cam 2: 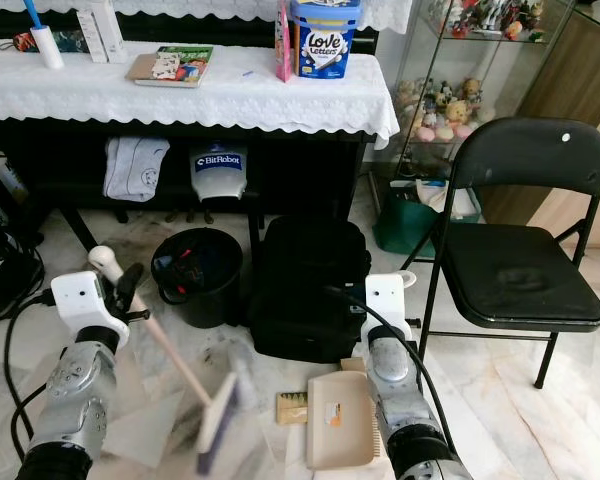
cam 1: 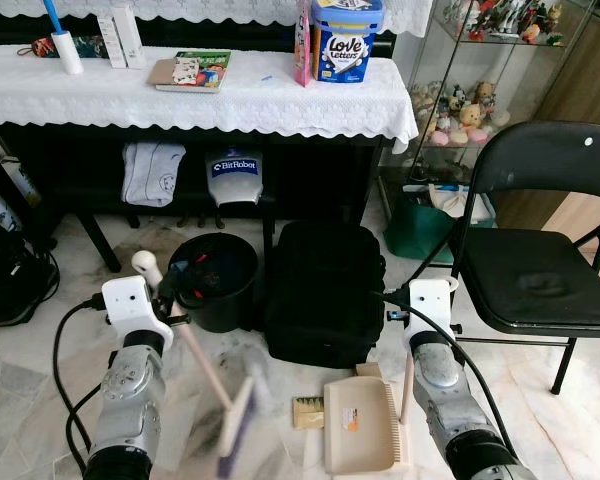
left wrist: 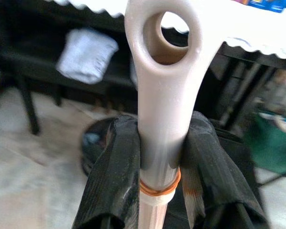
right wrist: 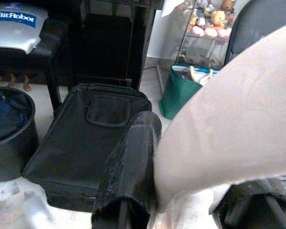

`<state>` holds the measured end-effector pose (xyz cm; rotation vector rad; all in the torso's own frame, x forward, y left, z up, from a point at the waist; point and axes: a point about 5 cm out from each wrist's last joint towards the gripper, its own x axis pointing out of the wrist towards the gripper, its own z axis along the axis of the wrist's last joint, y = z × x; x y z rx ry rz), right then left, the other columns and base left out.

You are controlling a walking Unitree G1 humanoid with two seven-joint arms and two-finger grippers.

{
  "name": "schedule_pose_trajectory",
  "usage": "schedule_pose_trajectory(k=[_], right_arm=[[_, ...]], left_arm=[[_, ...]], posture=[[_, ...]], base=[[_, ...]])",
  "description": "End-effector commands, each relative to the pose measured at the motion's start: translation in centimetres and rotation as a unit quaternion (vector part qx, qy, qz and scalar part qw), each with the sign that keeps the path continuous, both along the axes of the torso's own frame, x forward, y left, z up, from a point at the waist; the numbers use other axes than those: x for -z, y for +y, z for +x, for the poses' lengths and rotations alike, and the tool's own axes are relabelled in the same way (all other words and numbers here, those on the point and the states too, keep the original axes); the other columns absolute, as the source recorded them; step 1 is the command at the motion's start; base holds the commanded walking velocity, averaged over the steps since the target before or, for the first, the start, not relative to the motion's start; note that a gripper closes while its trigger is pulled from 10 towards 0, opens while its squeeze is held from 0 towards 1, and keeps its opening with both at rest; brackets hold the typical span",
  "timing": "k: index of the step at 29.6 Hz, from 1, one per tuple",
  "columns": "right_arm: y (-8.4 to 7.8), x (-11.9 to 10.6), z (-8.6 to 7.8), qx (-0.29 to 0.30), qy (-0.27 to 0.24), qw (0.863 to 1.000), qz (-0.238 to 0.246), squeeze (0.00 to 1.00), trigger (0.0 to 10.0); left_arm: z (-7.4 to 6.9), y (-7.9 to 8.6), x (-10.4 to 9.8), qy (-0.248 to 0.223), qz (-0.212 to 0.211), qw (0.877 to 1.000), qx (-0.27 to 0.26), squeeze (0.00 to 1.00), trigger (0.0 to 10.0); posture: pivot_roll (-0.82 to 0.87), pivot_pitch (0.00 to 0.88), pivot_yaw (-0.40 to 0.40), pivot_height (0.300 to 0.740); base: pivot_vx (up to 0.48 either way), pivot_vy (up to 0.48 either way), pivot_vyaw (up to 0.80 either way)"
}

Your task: Sweep floor

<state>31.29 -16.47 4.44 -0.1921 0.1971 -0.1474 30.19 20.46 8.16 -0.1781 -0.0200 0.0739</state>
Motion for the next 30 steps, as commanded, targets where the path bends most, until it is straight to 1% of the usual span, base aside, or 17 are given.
schedule_pose_trajectory(k=[1,4,6,8,9,11,12,13,14,15,21,23,24,25,26,28,30], right_arm=[[-0.2,-0.4,0.3,0.006,-0.012,1.0,-0.003,0.0,10.0],[-0.2,-0.2,0.3,0.006,-0.009,1.0,-0.003,0.0,10.0],[-0.2,-0.2,0.3,0.006,-0.009,1.0,-0.003,0.0,10.0],[-0.1,-0.1,0.3,0.007,-0.006,1.0,-0.003,0.0,10.0],[-0.1,-0.1,0.3,0.007,-0.007,1.0,-0.003,0.0,10.0],[-0.1,-0.1,0.3,0.007,-0.007,1.0,-0.003,0.0,10.0],[-0.1,-0.1,0.3,0.007,-0.007,1.0,-0.003,0.0,10.0],[-0.1,-0.1,0.3,0.006,-0.009,1.0,-0.003,0.0,10.0],[-0.1,-0.2,0.4,0.006,-0.011,1.0,-0.003,0.0,10.0],[-0.1,-0.2,0.4,0.005,-0.011,1.0,-0.003,0.0,10.0],[-0.1,-0.2,0.4,0.007,-0.013,1.0,-0.003,0.0,10.0],[-0.1,-0.2,0.4,0.006,-0.014,1.0,-0.003,0.0,10.0],[-0.1,-0.2,0.3,0.006,-0.014,1.0,-0.003,0.0,10.0],[-0.1,-0.2,0.3,0.007,-0.014,1.0,-0.003,0.0,10.0],[-0.2,-0.1,0.3,0.007,-0.014,1.0,-0.003,0.0,10.0],[-0.2,-0.1,0.3,0.008,-0.014,1.0,-0.003,0.0,10.0],[-0.3,-0.1,0.2,0.009,-0.013,1.0,-0.004,0.0,10.0]], left_arm=[[0.4,-0.1,-0.4,-0.003,-0.024,1.0,0.02,0.0,10.0],[0.2,0.2,-0.6,0.0,-0.02,0.999,0.047,0.0,10.0],[0.1,0.7,-0.9,-0.006,-0.007,0.999,0.044,0.0,10.0],[0.3,2.3,-2.2,-0.034,0.024,0.999,-0.014,0.0,10.0],[0.4,2.6,-2.7,-0.045,0.038,0.998,-0.032,0.0,10.0],[0.4,2.7,-2.9,-0.048,0.044,0.997,-0.037,0.0,10.0],[0.5,2.7,-3.3,-0.059,0.053,0.996,-0.042,0.0,10.0],[0.6,2.5,-4.3,-0.082,0.072,0.993,-0.044,0.0,10.0],[0.8,2.2,-4.9,-0.096,0.08,0.991,-0.044,0.0,10.0],[0.8,2.2,-5.1,-0.099,0.082,0.991,-0.045,0.0,10.0],[1.3,1.4,-4.8,-0.093,0.064,0.993,-0.034,0.0,10.0],[1.5,1.0,-4.4,-0.087,0.04,0.995,-0.029,0.0,10.0],[1.7,0.9,-4.0,-0.076,0.023,0.996,-0.028,0.0,10.0],[1.7,0.8,-3.8,-0.071,0.016,0.997,-0.029,0.0,10.0],[1.8,0.6,-3.4,-0.059,-0.006,0.998,-0.022,0.0,10.0],[1.9,0.5,-3.0,-0.047,-0.018,0.999,-0.018,0.0,10.0],[1.9,0.3,-2.9,-0.043,-0.02,0.999,-0.014,0.0,10.0]], posture=[[0.04,0.045,-0.024,0.74],[0.05,0.048,-0.024,0.74],[0.05,0.049,-0.024,0.74],[0.05,0.05,-0.022,0.74],[0.05,0.051,-0.022,0.74],[0.05,0.051,-0.022,0.74],[0.05,0.051,-0.022,0.74],[0.05,0.051,-0.022,0.74],[0.05,0.056,-0.021,0.74],[0.05,0.056,-0.021,0.74],[0.04,0.062,-0.017,0.74],[0.04,0.063,-0.017,0.74],[0.04,0.064,-0.016,0.74],[0.04,0.065,-0.015,0.74],[0.04,0.065,-0.015,0.74],[0.04,0.065,-0.015,0.74],[0.04,0.065,-0.015,0.74]], base=[[0.0,0.0,0.0],[0.0,0.0,0.0],[0.0,0.0,0.0],[0.0,0.0,0.0],[0.0,0.0,0.0],[0.0,0.0,0.0],[0.0,0.0,0.0],[0.0,0.0,0.0],[0.0,0.0,0.0],[0.0,0.0,0.0],[0.0,0.0,0.0],[0.0,0.0,0.0],[0.0,0.0,0.0],[0.0,0.0,0.0],[0.0,0.0,0.0],[0.0,0.0,0.0],[0.0,0.0,0.0]])
